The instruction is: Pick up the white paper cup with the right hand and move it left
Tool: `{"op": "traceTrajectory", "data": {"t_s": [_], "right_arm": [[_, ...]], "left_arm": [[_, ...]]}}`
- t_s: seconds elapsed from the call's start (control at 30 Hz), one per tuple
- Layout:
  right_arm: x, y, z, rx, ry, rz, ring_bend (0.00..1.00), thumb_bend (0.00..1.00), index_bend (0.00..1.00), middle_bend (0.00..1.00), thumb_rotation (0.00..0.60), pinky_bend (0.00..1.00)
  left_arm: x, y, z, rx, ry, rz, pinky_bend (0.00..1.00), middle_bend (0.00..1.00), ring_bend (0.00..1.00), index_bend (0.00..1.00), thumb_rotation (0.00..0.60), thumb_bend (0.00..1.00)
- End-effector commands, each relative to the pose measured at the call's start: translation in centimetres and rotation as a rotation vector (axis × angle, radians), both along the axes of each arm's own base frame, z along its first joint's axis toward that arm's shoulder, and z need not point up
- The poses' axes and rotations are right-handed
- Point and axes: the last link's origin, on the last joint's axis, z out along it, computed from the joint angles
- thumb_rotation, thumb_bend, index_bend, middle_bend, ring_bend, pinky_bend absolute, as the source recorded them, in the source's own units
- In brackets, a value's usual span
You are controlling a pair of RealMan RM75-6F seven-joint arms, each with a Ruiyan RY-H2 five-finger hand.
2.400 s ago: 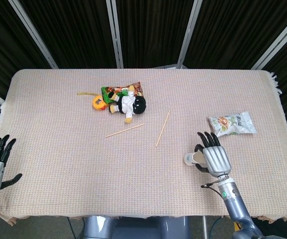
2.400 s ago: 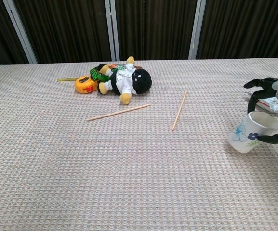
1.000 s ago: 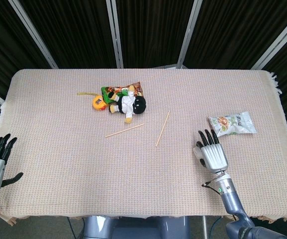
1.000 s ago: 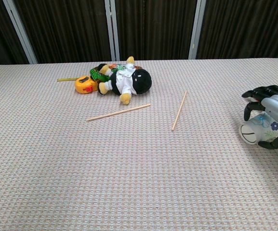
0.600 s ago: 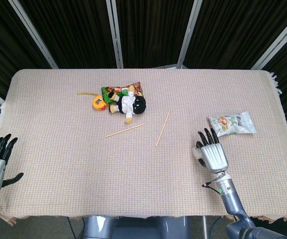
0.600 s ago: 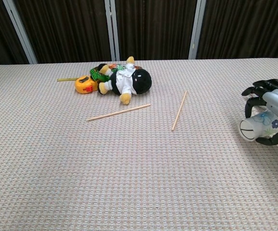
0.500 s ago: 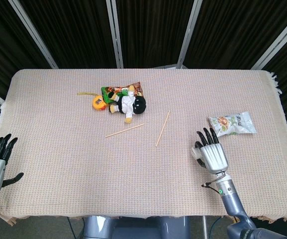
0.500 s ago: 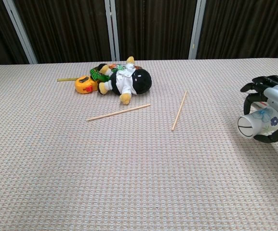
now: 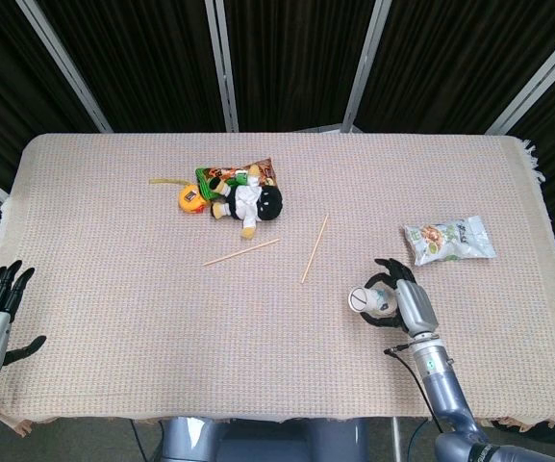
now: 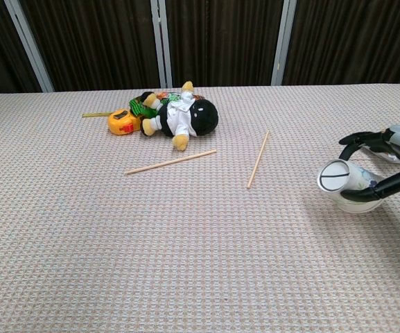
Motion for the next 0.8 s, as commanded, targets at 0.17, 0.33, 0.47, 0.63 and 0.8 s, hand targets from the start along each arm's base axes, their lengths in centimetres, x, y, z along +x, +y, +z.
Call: {"op": "traceTrajectory", "data": {"t_s": [0.17,0.33,0.47,0.63,0.8], "right_arm": [[-1.1,-1.4,-1.4,-0.008,0.004,-0.054,0.00,0.13,0.48,0.07,0.600,0.00],[-1.6,-1.3,-0.7,-0.034,0.055,-0.035,0.00,0.13,0.42,0.01,0.600,0.00],[-1.9,-1.0,-0.1,-0.043,0.106,-0.013,0.00,0.13,0.21,0.00,0.600,0.00],[-2.3,-0.3,1.3,-0.072,0.171,0.024,0.00,0.13,0.12,0.00,0.600,0.00],[-3.0,0.8,2.9,-0.074,0.247,0.054,0.00,0.13,0.07,0.00,0.600,0.00]], "left_arm": [[0.0,-0.2,0.3,0.009,-0.005,-0.006,0.00,0.00,0.00,0.00,0.600,0.03],[0.0,-0.2,0.1,0.003,0.001,-0.005,0.00,0.00,0.00,0.00,0.600,0.03],[0.1,-0.2,0.0,0.002,0.003,-0.008,0.00,0.00,0.00,0.00,0.600,0.03],[0.1,-0.2,0.0,0.004,0.007,-0.006,0.00,0.00,0.00,0.00,0.600,0.03],[0.0,-0.2,0.0,0.005,0.009,-0.004,0.00,0.00,0.00,0.00,0.600,0.03]]}}
